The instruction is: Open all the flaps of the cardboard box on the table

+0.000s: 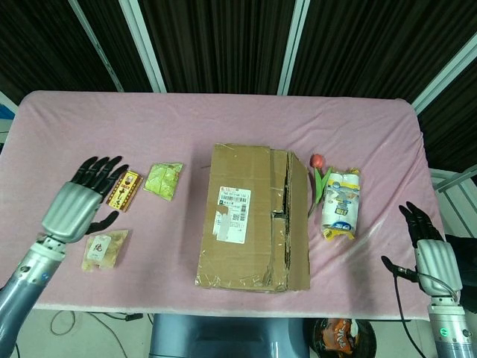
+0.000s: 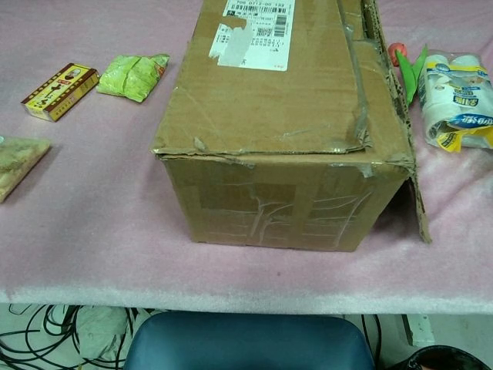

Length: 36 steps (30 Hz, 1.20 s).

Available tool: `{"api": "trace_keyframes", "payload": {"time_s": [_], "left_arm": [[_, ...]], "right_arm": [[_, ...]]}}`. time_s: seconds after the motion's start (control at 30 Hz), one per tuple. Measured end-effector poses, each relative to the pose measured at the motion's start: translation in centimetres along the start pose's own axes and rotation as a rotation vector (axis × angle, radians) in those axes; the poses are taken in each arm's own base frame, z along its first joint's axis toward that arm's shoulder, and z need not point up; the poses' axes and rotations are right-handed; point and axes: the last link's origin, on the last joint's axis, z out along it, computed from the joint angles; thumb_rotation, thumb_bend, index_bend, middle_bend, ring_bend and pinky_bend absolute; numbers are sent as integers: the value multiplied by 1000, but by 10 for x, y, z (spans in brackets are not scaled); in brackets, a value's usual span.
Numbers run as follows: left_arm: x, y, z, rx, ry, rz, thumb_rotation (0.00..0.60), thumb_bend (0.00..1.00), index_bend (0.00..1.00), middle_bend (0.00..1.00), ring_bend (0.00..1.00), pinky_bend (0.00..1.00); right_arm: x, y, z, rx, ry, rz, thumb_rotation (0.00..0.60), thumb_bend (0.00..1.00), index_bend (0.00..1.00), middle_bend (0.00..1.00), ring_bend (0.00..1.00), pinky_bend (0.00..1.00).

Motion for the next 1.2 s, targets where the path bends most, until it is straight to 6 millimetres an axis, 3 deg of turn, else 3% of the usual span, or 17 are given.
{"api": "trace_keyframes", "payload": {"time_s": [0.2, 0.3, 0.57, 0.97, 1.2], "left_arm": [[-21, -33, -50, 109, 81, -14, 600, 253, 0, 2, 30, 68], [-30, -37, -63, 119, 92, -53, 600, 253, 0, 3, 30, 68], [-31, -38, -67, 93, 138, -63, 600, 253, 0, 3, 30, 68], [-32, -40, -67, 70, 148, -62, 600, 253, 0, 3, 30, 62], [-38, -42, -67, 72, 124, -74, 600, 253, 0, 3, 30, 58]], "right_arm": [[10, -38, 19, 61, 2, 92, 600, 281, 0, 0, 65, 228], [14, -66, 33, 108, -15, 145, 600, 283, 0, 0, 65, 228], [11, -127, 61, 137, -130, 337, 600, 304, 0, 0, 68, 245], [-23, -211, 98, 88, -351, 581, 600, 305, 0, 0, 71, 247], [-39, -238, 106, 78, -390, 619, 600, 306, 0, 0, 71, 247]]}}
